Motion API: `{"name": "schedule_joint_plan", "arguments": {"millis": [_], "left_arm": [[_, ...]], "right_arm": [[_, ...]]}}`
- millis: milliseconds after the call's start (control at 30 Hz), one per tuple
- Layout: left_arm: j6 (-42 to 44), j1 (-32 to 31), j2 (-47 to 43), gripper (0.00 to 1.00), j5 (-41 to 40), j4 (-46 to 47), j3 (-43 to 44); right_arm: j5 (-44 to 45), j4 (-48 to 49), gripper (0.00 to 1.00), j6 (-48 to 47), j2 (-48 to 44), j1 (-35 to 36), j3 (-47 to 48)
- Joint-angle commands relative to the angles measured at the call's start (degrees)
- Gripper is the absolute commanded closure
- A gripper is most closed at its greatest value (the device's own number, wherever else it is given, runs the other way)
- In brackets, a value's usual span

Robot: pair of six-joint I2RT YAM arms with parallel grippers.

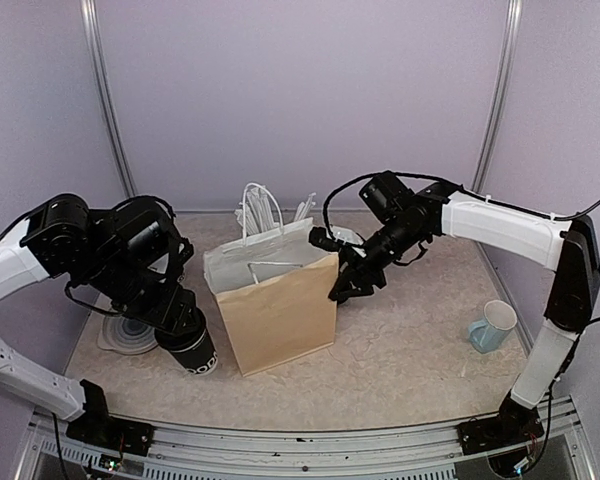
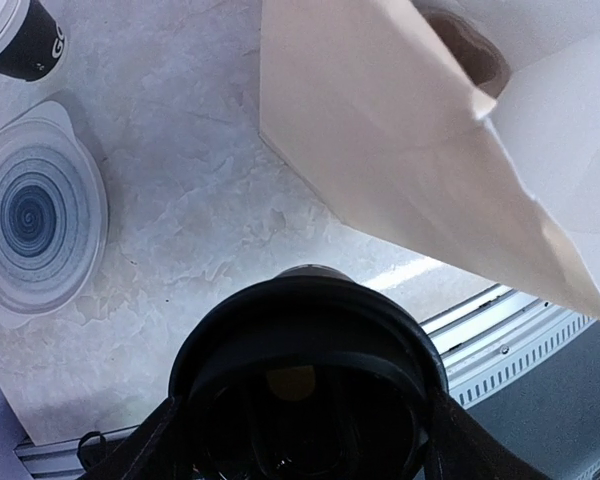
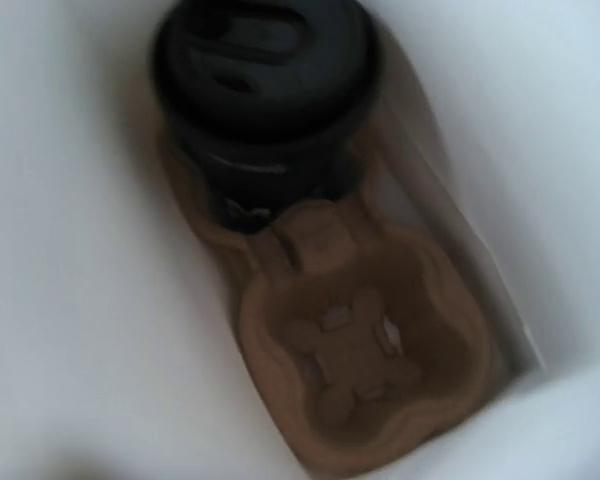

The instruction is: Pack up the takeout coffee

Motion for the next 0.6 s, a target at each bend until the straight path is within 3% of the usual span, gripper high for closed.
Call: {"name": "schedule_joint_plan", "arguments": {"millis": [0,133,300,433,567], "left_arm": [[-2.18,-2.85,-1.03,0.29,0.54,-0.19,0.31],[-2.16,-9.03,-0.32,0.29,2.3,-0.14,1.86],[0.77,-25.19,2.18,0.27,4.85,6.45,4.41],[6.95,-26.88,8.56,0.27,6.72,12.46,7.98],[15.89,-26.29,20.2,0.25,2.63,12.29,16.91]], "right_arm": [[0.97,0.06,0.5,0.88,0.03,-2.89,-0.75],[-0.27,-1.67,0.46,-1.28,-3.07,-6.92,-4.02],[-2.53,-4.72,0.4,-4.42,-8.64,-9.94,-7.69],[-1.23,-3.14,0.38,-2.95,-12.09,-11.35,-11.78],[-1.92,-2.41,0.38,-0.84,-13.52,-13.87,-13.03]]}}
